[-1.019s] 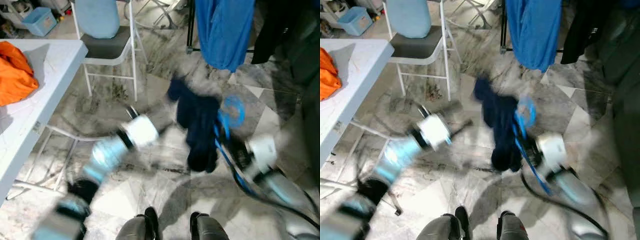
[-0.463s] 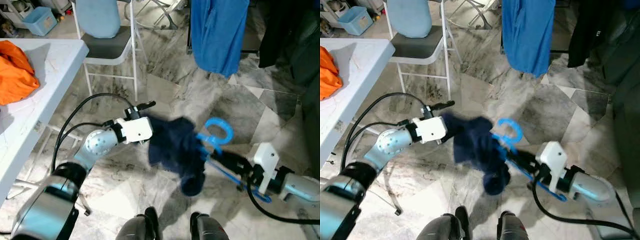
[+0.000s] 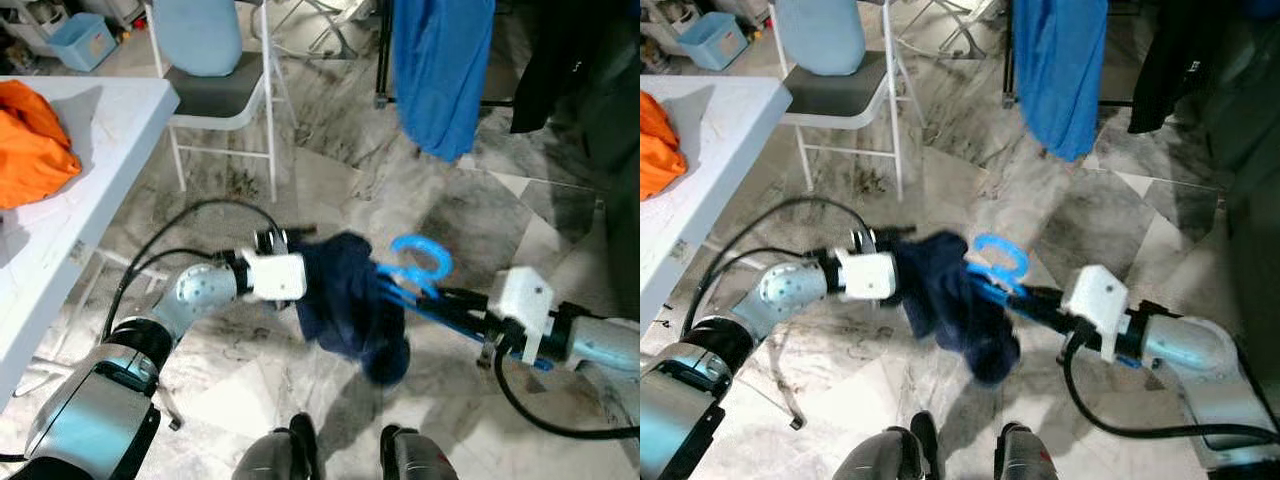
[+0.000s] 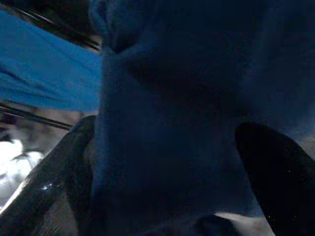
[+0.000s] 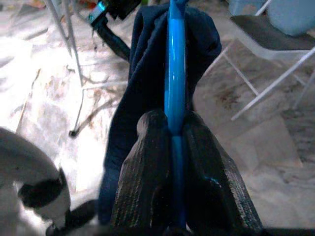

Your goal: Hang hanger

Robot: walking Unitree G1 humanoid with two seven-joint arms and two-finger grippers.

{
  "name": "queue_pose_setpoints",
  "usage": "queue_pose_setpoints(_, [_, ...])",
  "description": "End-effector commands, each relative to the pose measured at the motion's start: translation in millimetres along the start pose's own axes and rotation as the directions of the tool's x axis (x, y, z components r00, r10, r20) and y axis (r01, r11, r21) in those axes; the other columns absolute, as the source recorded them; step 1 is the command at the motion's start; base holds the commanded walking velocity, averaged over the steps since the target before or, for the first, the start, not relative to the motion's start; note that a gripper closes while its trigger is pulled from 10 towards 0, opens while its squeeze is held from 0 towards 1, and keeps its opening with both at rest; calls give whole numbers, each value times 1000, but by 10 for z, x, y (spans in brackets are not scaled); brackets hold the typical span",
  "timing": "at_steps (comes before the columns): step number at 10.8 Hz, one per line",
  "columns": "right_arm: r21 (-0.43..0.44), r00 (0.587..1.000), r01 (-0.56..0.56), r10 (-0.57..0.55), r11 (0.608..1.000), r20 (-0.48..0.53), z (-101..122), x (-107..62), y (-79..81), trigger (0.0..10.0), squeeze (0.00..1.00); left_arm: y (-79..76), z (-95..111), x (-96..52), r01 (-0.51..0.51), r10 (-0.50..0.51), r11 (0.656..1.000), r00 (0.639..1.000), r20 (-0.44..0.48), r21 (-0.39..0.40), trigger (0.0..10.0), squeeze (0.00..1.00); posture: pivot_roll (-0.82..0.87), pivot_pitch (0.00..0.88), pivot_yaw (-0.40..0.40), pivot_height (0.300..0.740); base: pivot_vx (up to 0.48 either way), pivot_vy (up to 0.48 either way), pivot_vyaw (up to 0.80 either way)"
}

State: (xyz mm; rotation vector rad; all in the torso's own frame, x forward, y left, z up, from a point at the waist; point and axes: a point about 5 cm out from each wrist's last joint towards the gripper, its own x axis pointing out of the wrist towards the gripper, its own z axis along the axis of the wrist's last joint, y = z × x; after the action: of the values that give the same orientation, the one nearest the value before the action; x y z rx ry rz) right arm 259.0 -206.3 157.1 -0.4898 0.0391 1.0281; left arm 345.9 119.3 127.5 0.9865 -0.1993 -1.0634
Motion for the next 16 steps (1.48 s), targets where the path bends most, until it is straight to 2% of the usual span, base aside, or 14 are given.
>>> queue_pose_setpoints(1, [-38, 998, -58, 58, 998, 10, 33, 43, 47, 10000, 0, -80, -56, -15, 50, -50, 998, 998, -22, -29, 0, 0, -93, 257, 137, 740, 0, 0, 0])
queue_pose_setpoints(4, [-104, 992, -112, 106, 988, -64, -27, 8, 38, 10000, 0, 37, -19, 30, 65, -67, 997, 997, -28, -47, 0, 0, -103, 260, 147, 740, 0, 0, 0])
queue_pose_setpoints(7, [-256, 995, -54, 30, 965, -98, -40, -18, -120, 10000, 0, 66, 3, 61, 126, -129, 988, 991, -24, -88, 0, 0, -103, 267, 156, 740, 0, 0, 0])
queue_pose_setpoints(9, [-284, 999, 2, -13, 959, -37, 30, 38, -158, 10000, 0, 38, -12, 74, 151, -155, 984, 987, -43, -94, 0, 0, -100, 276, 160, 740, 0, 0, 0])
queue_pose_setpoints(10, [-290, 999, -5, -5, 957, -32, 20, 55, -136, 10000, 0, 32, -10, 93, 142, -147, 984, 988, -45, -106, 0, 0, -100, 280, 161, 740, 0, 0, 0])
queue_pose_setpoints(13, [-290, 1000, -30, 27, 956, -14, 31, 82, -99, 10000, 0, 62, 26, 187, 67, -74, 993, 995, -69, -93, 0, 0, -102, 276, 158, 740, 0, 0, 0])
queue_pose_setpoints(16, [-298, 999, -30, 24, 954, -22, 12, 65, -110, 10000, 0, 66, 44, 213, 114, -121, 989, 990, -73, -99, 0, 0, -110, 276, 165, 740, 0, 0, 0])
